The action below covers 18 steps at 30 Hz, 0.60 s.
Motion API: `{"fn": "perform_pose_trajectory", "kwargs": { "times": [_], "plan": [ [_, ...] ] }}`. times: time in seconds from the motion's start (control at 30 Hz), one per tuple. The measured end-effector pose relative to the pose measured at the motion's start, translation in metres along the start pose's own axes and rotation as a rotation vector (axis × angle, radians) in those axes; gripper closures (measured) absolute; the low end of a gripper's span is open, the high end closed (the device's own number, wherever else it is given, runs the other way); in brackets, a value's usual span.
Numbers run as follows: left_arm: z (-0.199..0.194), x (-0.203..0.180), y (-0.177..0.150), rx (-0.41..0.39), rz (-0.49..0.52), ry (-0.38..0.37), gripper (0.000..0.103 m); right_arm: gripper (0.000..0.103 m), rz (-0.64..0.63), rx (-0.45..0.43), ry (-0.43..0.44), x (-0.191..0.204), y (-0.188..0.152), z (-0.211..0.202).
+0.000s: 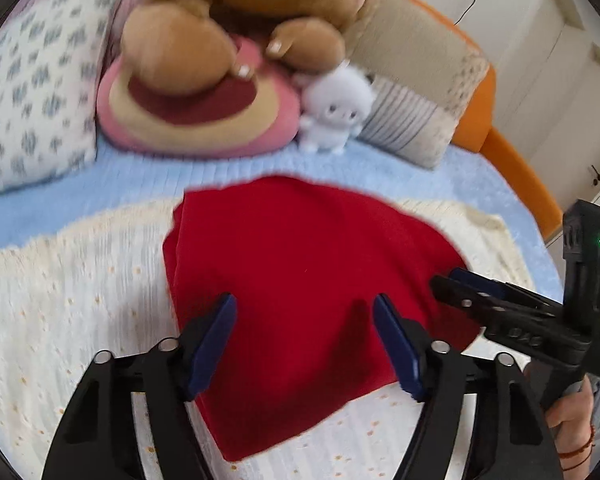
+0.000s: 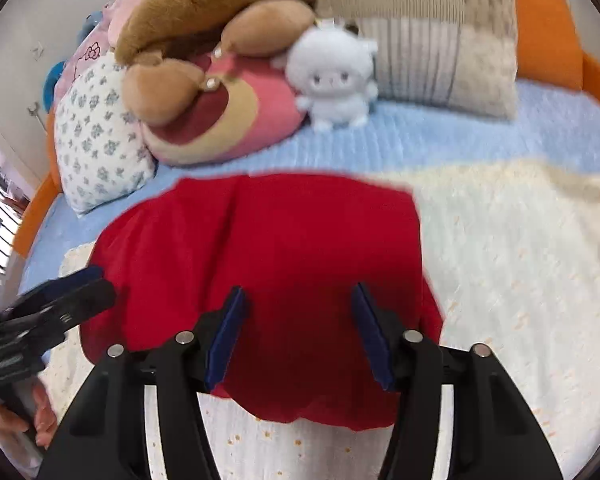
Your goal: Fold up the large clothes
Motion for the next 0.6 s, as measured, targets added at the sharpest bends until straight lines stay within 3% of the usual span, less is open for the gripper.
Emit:
{"fn": "perform_pose_trajectory", "kwargs": {
  "times": [0.17,0.3,0.37,0.43,0.5,0.6],
  "plan": [
    [0.01,0.005,-0.024,-0.017,0.013,0.004,0.032,0.048,0.002,-0.042,0.039,0.0,-0.031,0.015],
    [0.01,0.006,-0.017,-0.007,0.008,0.002,0.031,0.047,-0.011,-0.02,0.008,0.005,-0.024,0.012],
    [-0.002,0.007,-0.011,0.014,-0.007,-0.037,0.029,0.033,0.012,0.008,0.039,0.005,-0.02,0.003],
    [-0.02,0.013,-0.008,0.008,-0.058,-0.106,0.019,0.011,0.056,-0.013,0.135,-0.001,-0.02,-0.022],
    [-0.042,0.026,-0.012,-0.008,-0.127,-0.163,0.01,0.007,0.098,-0.027,0.167,-0.017,-0.022,-0.047],
    [-0.048,0.049,-0.029,0.042,-0.272,-0.263,0.01,0.005,0.289,0.026,0.262,-0.058,-0.036,-0.059]
  ]
}}
Point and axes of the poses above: each gripper's, at about its wrist camera, not at the fingertips, and z roughly the way its jaws point, x to its left, y to its top, the point moved 4 cm from there along z, roughly the way its jaws point, and after that the axes turned 2 degrees about -x, right-handed, at the moved point
